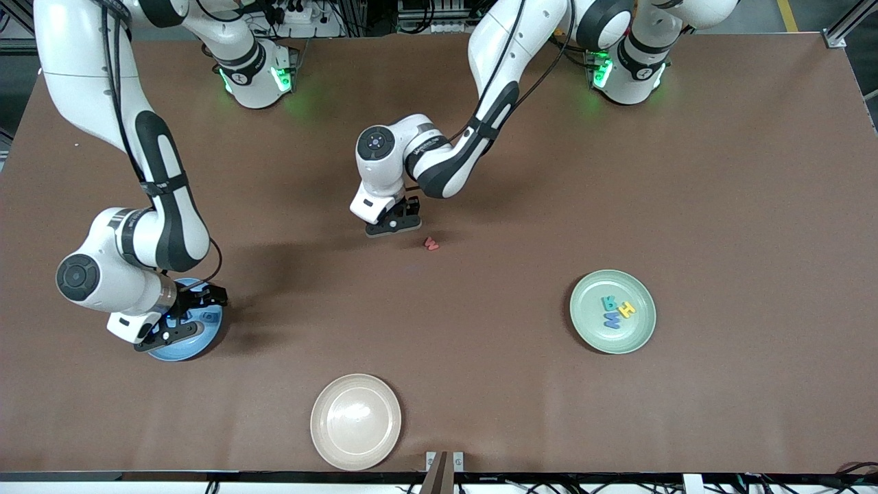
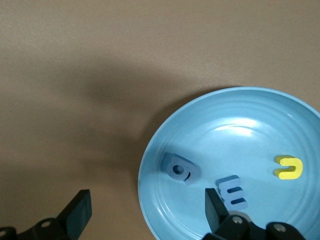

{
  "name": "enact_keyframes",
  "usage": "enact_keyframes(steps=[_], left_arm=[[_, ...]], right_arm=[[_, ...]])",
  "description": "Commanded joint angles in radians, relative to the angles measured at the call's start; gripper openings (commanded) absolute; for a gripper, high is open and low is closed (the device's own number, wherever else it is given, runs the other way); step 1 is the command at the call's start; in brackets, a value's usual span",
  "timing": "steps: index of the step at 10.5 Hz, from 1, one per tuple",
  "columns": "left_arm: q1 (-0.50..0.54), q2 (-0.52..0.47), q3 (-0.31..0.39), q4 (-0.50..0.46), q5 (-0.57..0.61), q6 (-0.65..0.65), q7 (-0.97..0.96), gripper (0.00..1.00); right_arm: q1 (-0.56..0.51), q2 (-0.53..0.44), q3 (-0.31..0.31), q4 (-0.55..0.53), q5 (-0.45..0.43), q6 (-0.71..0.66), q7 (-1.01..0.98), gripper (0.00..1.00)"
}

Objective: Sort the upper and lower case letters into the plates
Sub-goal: 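Grasp the pink Q with the left gripper while the right reaches w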

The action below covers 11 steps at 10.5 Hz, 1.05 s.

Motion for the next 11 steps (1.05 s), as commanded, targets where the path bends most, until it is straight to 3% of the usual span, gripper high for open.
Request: enact_keyframes(steps=[1,2,3,4,7,9,11], left_arm=[[-0.022,0.035,0.030,0.053,-0.037,0.001,0.006,0.42],[-0.025,0.035,0.033,0.051,-0.036,0.003,0.006,0.42],[-0.025,0.033,0.033,0.048,-0.036,0.003,0.003,0.25],[-0.025,0.024,0.033,0.043,-0.036,0.001,0.000,0.00],[-0.009,-0.075,0.091,0.030,-0.037,-0.076,0.008,0.00],[0.092,-0.179,0.105,0.022,-0.039,-0.176,0.047,0.00],[0.197,-0.278,0.107,0.007,-0.039,-0.317,0.257,0.00]], right_arm=[[0.006,0.008,-0.003,0.015,0.018,-0.014,0.009,1.00],[0.006,0.008,-0.003,0.015,0.019,-0.016,0.011,1.00],[0.017,0.008,-0.001,0.015,0.031,-0.016,0.029,1.00],[0.040,0.008,-0.001,0.015,0.048,-0.029,0.049,1.00],[0.107,0.008,-0.001,0.020,0.070,-0.053,0.121,1.00],[0.187,0.016,-0.001,0.020,0.068,-0.051,0.178,1.00],[0.306,0.019,-0.003,0.035,0.068,-0.051,0.210,1.00]])
